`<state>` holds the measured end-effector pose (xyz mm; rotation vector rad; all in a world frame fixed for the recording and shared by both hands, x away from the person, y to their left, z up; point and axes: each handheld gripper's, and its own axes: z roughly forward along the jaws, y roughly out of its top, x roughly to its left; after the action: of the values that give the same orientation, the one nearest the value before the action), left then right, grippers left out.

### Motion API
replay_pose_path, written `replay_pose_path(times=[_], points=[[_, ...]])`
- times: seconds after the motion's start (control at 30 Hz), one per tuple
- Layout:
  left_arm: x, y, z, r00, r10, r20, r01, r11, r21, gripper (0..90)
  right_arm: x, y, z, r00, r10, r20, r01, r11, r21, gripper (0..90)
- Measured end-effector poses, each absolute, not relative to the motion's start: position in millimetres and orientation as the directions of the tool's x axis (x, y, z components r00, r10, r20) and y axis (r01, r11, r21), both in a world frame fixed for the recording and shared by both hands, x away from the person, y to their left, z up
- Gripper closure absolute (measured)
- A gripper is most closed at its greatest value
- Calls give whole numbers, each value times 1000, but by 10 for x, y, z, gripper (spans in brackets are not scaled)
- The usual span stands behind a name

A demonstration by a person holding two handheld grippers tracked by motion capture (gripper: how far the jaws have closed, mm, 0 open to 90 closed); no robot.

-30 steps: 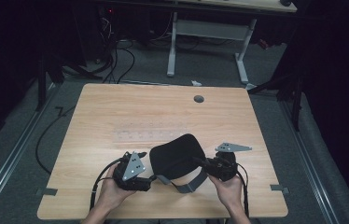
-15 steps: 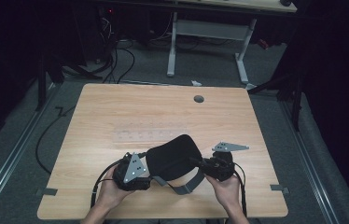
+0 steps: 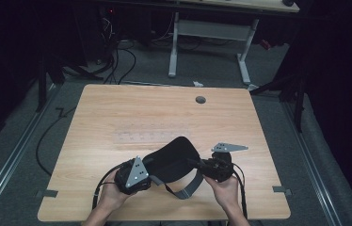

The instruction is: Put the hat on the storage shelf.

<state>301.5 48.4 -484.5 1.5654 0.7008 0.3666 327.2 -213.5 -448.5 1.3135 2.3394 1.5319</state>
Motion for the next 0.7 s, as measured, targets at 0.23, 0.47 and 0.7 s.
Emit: replay_pose_path(times=[0.23, 0.47, 0.7], points=[[2991, 478, -4811, 789, 589, -172, 225, -16, 974, 683, 3305, -2143, -4493, -634, 668, 390, 615, 129, 778, 832], [2949, 499, -4768, 836, 512, -197, 244, -24, 970, 845, 3347, -2160, -4506, -616, 677, 401, 620, 102, 778, 767], [2939, 486, -4769, 840, 491, -232, 283, -31, 959, 869, 3374, -2191, -4501, -603, 687, 406, 593, 44, 804, 616]])
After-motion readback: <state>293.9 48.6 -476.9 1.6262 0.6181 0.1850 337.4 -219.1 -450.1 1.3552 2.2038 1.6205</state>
